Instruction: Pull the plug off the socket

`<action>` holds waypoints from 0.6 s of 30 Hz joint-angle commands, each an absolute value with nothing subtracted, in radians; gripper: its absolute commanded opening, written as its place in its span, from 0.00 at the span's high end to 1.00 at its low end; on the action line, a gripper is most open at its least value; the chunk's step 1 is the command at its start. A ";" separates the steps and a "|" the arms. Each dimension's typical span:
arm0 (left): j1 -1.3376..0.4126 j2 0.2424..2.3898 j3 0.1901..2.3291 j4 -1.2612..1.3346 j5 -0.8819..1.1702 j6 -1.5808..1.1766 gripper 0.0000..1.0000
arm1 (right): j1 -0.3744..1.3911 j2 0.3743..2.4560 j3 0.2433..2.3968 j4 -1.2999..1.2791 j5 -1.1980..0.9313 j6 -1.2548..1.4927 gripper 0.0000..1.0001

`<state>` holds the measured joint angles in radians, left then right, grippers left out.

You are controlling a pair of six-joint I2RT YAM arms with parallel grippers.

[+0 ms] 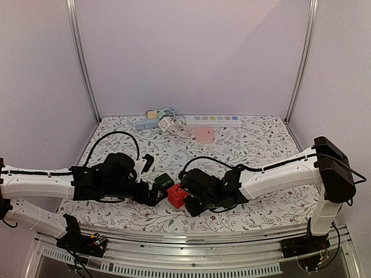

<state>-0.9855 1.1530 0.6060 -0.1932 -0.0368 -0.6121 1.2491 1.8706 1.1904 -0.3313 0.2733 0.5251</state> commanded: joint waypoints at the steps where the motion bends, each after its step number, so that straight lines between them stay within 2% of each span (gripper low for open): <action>1: -0.989 1.193 0.585 -0.063 -0.042 -0.513 0.03 | 1.231 1.781 1.169 -0.337 0.198 0.526 1.00; 10: -1.039 1.328 0.638 -0.042 -0.055 -0.453 0.03 | 1.216 1.677 1.156 -0.383 0.086 0.532 1.00; 18: -1.063 1.337 0.642 0.028 0.011 -0.430 0.02 | 1.209 1.651 1.169 -0.412 0.024 0.511 1.00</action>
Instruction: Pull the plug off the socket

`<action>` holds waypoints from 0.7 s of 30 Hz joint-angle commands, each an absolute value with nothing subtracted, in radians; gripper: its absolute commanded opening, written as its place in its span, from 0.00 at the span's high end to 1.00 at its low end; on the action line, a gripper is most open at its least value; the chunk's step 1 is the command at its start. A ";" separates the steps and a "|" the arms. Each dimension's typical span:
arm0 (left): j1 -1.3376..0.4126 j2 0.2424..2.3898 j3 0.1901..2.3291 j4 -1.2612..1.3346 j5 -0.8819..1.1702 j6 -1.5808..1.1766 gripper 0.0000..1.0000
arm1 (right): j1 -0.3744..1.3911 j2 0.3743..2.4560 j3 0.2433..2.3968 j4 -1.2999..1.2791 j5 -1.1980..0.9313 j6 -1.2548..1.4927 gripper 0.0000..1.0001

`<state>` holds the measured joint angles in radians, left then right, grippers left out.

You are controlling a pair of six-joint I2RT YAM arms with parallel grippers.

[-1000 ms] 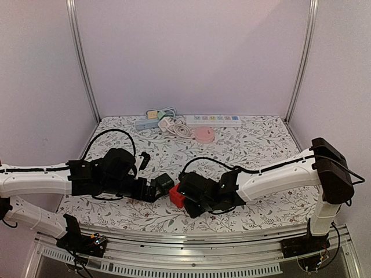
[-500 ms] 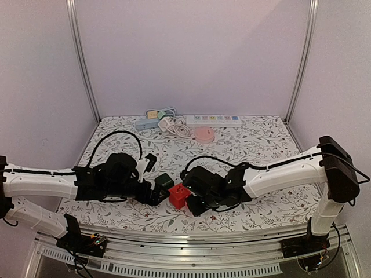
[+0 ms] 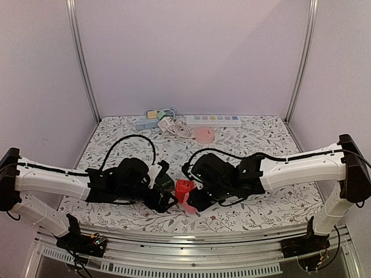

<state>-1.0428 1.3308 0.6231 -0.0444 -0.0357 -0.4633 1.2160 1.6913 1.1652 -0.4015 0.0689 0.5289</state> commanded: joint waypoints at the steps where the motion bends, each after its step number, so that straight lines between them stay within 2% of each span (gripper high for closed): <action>1: -1.067 1.339 0.642 0.037 0.026 -0.424 0.02 | 1.208 1.651 1.173 -0.414 0.015 0.506 1.00; 8: -1.069 1.330 0.640 0.046 0.153 -0.389 0.01 | 1.207 1.631 1.174 -0.438 -0.055 0.426 1.00; 21: -1.068 1.167 0.618 0.022 0.440 -0.423 0.00 | 1.199 1.524 1.178 -0.483 -0.462 0.296 1.00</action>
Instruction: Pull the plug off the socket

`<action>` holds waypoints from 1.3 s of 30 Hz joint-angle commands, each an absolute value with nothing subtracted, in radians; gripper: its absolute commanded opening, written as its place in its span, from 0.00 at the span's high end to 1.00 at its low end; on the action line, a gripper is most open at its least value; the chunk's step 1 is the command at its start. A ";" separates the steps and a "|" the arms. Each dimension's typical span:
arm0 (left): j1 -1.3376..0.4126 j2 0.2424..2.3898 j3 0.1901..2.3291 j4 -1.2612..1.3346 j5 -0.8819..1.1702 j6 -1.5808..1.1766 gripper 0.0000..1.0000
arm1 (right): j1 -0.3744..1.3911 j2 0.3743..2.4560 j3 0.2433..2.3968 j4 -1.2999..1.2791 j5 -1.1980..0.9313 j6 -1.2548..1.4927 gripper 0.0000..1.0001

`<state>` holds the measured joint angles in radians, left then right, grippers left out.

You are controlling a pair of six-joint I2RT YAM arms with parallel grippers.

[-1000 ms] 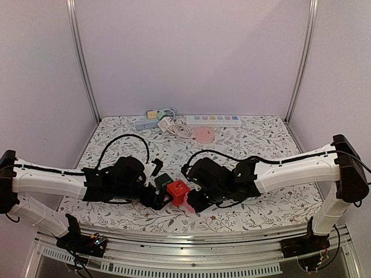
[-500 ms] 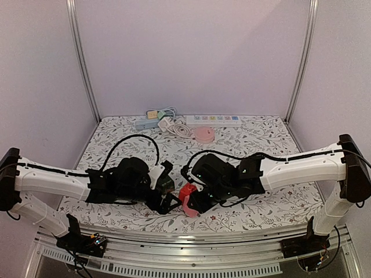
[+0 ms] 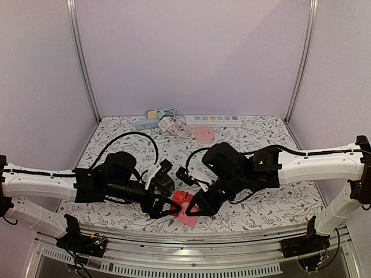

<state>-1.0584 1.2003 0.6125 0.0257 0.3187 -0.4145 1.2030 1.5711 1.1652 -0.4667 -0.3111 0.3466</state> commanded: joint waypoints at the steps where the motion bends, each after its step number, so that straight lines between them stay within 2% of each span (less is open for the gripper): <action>1: -1.068 1.163 0.627 0.009 0.456 -0.421 0.00 | 1.198 1.515 1.181 -0.490 -0.470 0.294 1.00; 6: -1.066 1.160 0.661 -0.088 0.453 -0.398 0.00 | 1.199 1.483 1.200 -0.505 -0.500 0.283 1.00; 18: -1.065 1.209 0.702 -0.032 0.603 -0.445 0.01 | 1.199 1.451 1.215 -0.506 -0.541 0.265 1.00; 35: -1.056 1.219 0.699 -0.030 0.626 -0.473 0.30 | 1.199 1.440 1.212 -0.517 -0.546 0.255 1.00; 39: -1.055 1.214 0.701 -0.036 0.622 -0.477 0.41 | 1.199 1.448 1.212 -0.518 -0.532 0.256 1.00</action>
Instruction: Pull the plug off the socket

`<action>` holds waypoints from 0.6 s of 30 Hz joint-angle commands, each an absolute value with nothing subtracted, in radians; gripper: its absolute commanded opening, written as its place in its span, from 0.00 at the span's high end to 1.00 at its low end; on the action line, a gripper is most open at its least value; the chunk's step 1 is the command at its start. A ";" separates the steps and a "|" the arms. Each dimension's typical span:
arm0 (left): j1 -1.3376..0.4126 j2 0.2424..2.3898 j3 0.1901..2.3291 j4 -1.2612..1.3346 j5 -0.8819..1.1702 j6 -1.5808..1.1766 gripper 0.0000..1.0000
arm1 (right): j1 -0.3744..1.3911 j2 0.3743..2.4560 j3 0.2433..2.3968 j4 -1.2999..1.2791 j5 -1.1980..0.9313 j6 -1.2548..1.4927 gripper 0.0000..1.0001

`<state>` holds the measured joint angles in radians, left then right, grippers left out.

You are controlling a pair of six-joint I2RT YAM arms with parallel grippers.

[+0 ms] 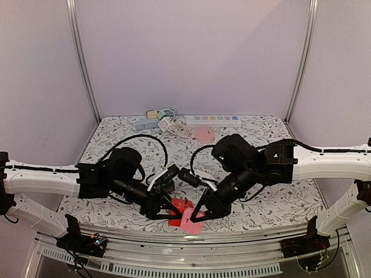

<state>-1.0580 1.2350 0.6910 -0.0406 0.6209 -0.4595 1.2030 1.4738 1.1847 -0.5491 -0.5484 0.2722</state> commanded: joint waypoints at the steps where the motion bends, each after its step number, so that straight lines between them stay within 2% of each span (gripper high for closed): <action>1: -1.055 1.214 0.702 -0.041 0.616 -0.477 0.44 | 1.199 1.452 1.214 -0.518 -0.525 0.257 1.00; 10: -1.055 1.168 0.683 -0.089 0.451 -0.468 0.63 | 1.200 1.470 1.213 -0.534 -0.347 0.318 1.00; 18: -1.071 1.165 0.693 -0.158 0.234 -0.466 0.75 | 1.199 1.561 1.252 -0.555 -0.193 0.467 1.00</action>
